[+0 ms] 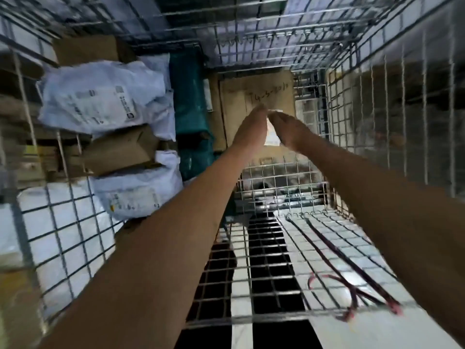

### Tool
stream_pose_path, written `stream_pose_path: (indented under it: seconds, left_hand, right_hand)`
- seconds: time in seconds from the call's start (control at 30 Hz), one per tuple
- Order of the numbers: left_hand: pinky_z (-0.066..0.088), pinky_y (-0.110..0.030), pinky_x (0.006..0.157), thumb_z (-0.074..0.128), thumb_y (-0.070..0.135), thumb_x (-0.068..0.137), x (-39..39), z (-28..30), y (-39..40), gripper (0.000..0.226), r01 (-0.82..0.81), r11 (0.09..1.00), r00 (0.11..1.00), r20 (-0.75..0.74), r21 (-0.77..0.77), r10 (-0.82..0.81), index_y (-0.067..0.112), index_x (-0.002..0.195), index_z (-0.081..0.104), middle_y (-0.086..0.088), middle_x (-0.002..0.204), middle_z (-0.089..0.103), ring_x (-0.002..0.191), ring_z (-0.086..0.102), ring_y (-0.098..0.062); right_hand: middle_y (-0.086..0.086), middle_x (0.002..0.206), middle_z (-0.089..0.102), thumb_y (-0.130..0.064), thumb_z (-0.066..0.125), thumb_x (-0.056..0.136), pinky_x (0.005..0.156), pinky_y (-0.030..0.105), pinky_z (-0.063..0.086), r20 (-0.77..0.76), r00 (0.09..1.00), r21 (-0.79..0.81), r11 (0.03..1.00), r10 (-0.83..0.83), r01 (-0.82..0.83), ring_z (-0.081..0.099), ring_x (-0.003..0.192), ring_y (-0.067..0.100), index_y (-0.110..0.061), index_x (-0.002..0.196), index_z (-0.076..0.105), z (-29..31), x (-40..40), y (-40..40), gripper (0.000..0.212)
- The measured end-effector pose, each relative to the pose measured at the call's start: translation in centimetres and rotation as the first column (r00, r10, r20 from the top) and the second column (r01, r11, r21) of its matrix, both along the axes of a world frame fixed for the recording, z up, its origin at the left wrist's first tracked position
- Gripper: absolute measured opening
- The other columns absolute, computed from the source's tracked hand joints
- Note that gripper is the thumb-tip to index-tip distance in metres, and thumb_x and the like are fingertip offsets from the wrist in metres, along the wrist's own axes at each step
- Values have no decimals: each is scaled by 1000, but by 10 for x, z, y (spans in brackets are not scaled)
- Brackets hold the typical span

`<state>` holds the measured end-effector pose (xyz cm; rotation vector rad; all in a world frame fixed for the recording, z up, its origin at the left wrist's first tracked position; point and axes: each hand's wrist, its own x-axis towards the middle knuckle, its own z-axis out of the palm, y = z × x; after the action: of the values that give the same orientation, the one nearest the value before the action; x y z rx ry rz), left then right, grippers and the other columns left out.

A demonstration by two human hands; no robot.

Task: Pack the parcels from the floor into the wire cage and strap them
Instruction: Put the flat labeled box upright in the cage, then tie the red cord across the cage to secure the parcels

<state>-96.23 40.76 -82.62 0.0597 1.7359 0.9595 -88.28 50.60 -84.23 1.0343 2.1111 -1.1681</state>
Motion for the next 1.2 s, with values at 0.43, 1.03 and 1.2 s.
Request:
stream_pose_path:
  seconds: [0.43, 1.03, 1.2]
  left_hand:
    - [28, -35, 107, 15, 60, 94, 155, 61, -50, 82, 271, 952, 962, -47, 140, -267, 4, 140, 51, -27, 153, 46, 129, 49, -23]
    - [46, -43, 104, 28, 23, 113, 270, 88, -95, 43, 694, 629, 591, -223, -351, -775, 4, 150, 40, -25, 148, 54, 133, 56, -39]
    - [44, -17, 59, 37, 3, 109, 273, 99, -83, 27, 493, 831, 848, -72, -257, -525, 5, 124, 60, -13, 93, 69, 69, 59, -15]
  right_hand:
    - [30, 132, 60, -37, 25, 110, 97, 41, 46, 160, 982, 118, 990, -96, 78, 59, 113, 34, 1, 131, 59, 91, 146, -57, 55]
    - [19, 146, 54, -25, 41, 109, 109, 45, 43, 466, 879, 6, 994, 95, -110, 52, 133, 37, -7, 145, 51, 112, 266, -106, 42]
    - [23, 116, 67, -7, 46, 104, 89, 37, 51, 307, 943, -3, 991, -128, 136, 65, 102, 37, 7, 120, 64, 140, 267, -111, 28]
